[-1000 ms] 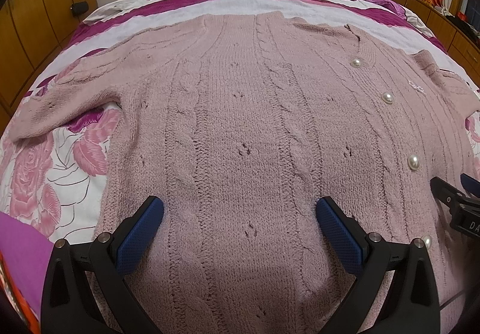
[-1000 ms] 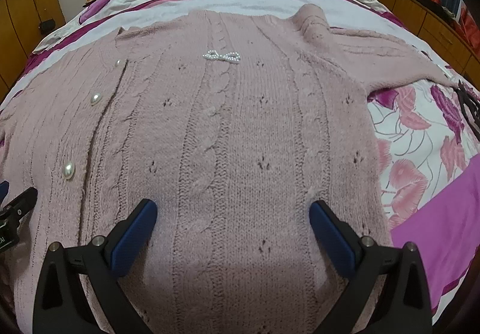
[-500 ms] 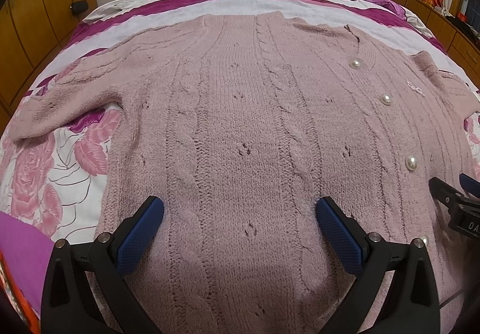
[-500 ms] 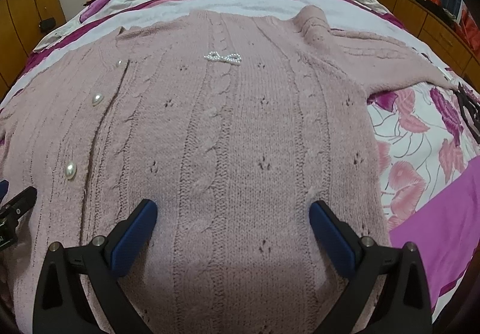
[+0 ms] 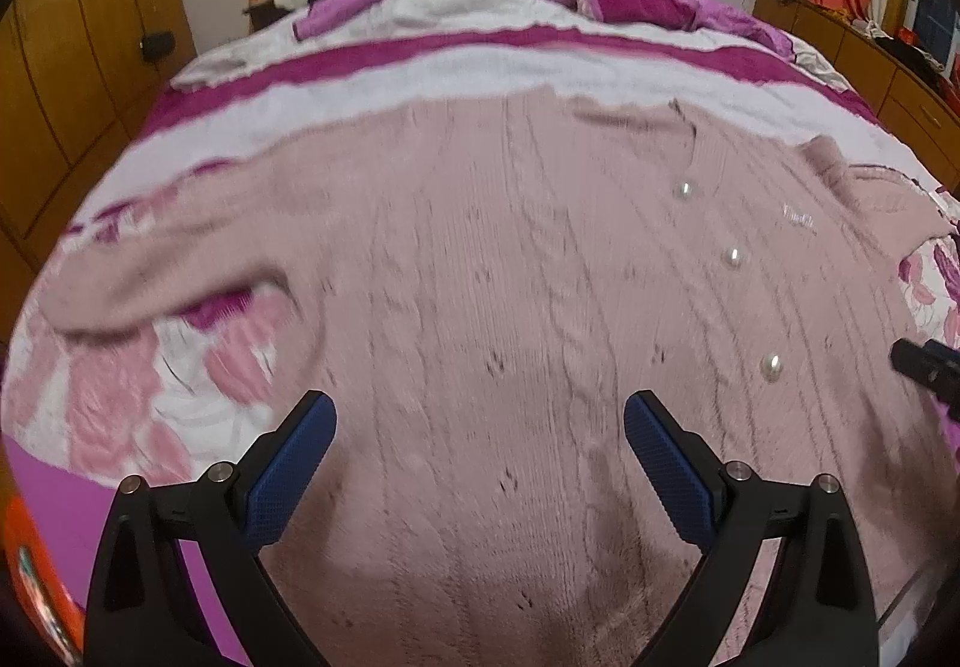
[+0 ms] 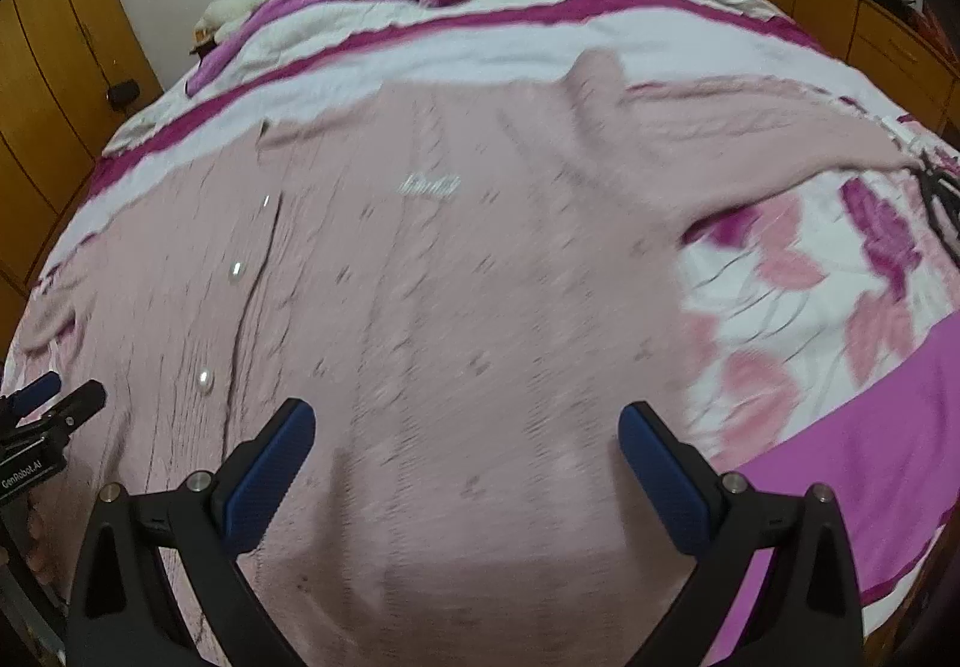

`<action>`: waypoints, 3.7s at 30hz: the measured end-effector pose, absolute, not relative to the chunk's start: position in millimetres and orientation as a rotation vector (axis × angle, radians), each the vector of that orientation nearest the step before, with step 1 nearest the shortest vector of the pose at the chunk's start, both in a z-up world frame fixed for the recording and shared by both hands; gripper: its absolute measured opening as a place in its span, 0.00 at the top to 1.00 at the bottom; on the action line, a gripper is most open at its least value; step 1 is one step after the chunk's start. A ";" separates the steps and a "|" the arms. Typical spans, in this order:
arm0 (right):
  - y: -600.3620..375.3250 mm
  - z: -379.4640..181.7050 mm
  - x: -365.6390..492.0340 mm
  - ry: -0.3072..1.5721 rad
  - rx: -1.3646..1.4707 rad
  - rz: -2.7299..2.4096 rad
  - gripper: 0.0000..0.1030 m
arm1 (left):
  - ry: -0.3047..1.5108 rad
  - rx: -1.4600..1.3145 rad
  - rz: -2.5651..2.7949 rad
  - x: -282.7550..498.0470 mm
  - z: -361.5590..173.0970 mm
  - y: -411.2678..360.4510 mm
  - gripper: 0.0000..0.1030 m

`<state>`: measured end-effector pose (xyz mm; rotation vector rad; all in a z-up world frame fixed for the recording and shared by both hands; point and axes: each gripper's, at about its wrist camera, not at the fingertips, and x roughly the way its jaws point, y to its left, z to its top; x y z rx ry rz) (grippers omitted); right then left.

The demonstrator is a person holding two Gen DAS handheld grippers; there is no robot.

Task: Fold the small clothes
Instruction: 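Move the right tool to the sleeve cuff beside the cardigan body, then grasp the sleeve cuff with the right gripper and lift it, then lay the sleeve across the cardigan body and open the right gripper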

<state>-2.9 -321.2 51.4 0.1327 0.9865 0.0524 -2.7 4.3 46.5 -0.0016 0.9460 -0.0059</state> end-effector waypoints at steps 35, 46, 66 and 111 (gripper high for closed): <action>-605.7 54.1 124.5 0.782 0.471 -0.361 0.10 | 1.047 -0.049 0.049 53.9 9.7 0.3 0.24; -605.5 83.3 110.2 0.650 0.417 -0.358 0.92 | 1.040 -0.052 0.048 53.1 3.1 -0.2 0.23; -572.6 118.8 71.0 0.605 0.357 -0.348 0.92 | 1.039 -0.062 0.049 52.9 4.7 0.8 0.20; -167.2 44.5 104.2 0.914 0.139 0.455 0.51 | 0.871 -0.056 0.059 31.5 76.8 57.1 0.27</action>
